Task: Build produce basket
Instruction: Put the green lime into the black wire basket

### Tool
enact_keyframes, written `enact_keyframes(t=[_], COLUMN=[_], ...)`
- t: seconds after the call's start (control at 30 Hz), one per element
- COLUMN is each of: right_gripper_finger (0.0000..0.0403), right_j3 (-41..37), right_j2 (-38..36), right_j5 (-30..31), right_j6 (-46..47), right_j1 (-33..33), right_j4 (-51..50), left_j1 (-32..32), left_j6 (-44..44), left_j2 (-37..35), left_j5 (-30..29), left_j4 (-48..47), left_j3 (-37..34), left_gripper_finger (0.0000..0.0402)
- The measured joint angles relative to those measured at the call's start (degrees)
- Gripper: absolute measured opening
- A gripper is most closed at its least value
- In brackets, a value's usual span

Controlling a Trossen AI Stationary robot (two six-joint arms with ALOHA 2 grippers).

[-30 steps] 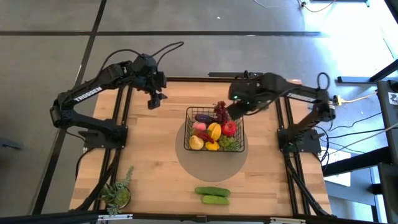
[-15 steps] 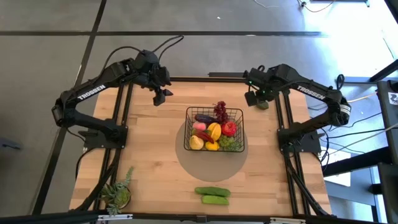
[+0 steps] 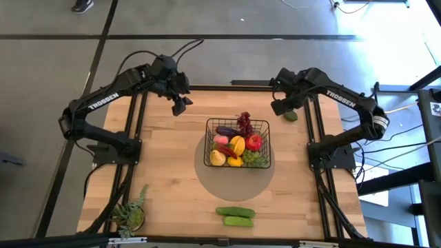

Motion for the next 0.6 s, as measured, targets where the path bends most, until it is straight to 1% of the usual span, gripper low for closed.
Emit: enact_keyframes(t=[0.1, 0.2, 0.3, 0.5, 0.6], right_gripper_finger=[0.0067, 0.0081, 0.0100, 0.0142, 0.0165], right_j3=[0.0, 0.0, 0.0, 0.0, 0.0], right_j2=[0.1, 0.1, 0.1, 0.1, 0.1], right_j5=[-1.1, -1.8, -1.6, -1.4, -0.1], right_j6=[-2.2, -5.5, -8.5, -8.9, -10.5], right_j1=[-1.2, -1.6, -1.6, -1.6, -1.6], right_j4=[0.1, 0.5, 1.2, 1.5, 1.7], left_j1=[0.0, 0.0, 0.0, 0.0, 0.0], left_j6=[0.0, 0.0, 0.2, 0.2, 0.3], left_j2=[0.0, 0.0, 0.0, 0.0, 0.0], left_j5=[0.0, 0.0, 0.0, 0.0, 0.0], left_j4=[0.0, 0.0, 0.0, -0.1, -0.1], left_j3=[0.0, 0.0, 0.0, 0.0, 0.0], left_gripper_finger=[0.0234, 0.0234, 0.0234, 0.0234, 0.0234])
